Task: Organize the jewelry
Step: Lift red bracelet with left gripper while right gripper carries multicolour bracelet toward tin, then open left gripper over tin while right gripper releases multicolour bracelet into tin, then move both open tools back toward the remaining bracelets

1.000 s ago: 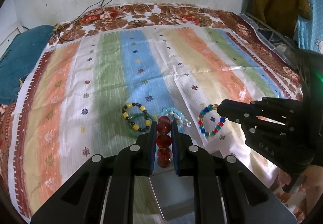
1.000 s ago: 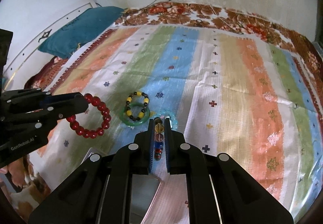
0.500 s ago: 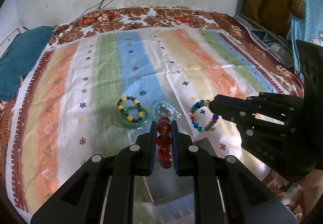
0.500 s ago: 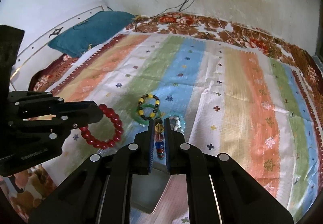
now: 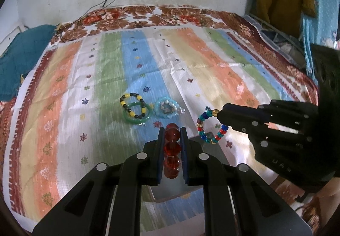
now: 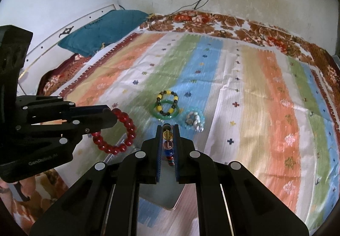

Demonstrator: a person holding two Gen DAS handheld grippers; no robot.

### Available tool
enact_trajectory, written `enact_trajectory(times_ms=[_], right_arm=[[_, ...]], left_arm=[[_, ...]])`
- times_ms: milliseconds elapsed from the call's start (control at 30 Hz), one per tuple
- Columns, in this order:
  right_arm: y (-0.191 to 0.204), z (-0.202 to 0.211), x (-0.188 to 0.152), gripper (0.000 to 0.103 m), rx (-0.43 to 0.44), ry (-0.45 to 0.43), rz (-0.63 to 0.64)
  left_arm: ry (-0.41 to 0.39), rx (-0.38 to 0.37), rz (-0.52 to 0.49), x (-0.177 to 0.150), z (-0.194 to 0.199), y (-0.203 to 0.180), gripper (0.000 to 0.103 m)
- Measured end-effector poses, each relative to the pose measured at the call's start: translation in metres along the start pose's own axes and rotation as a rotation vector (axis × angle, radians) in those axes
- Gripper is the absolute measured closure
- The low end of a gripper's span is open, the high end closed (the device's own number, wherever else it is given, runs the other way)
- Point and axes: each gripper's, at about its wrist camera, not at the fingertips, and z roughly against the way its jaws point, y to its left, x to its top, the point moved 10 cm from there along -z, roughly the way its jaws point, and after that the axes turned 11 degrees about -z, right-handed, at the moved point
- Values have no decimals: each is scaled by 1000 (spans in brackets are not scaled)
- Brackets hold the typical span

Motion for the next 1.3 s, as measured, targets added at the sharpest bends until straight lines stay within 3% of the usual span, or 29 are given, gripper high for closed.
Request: enact_trajectory(times_ms=[200,333,433,600,667,1033,1300], right_arm=[[1,0,-9,93,26,24,-17],[-5,-2,-9,91,-8,20,-22],[-11,-2,-8,72,-13,18,-42],[-17,-5,-8,71,-14,30,-64],[-20,-8,-7,66,-4,39,-82],[-27,-26,1,54,-14,69,-127],[-29,-41,15,45,-30,69,-128]], left_arm=[[35,-2,31,-11,-5,4,89],[39,39,56,-12,-4,14,76],[49,61,71,-13,-6,20,72],[62,98,87,-16,-8,32,57],[64,120,99,-16,-9,39,48],[77,208,139,1,-27,68,32],[110,240,161,9,-48,87,29]])
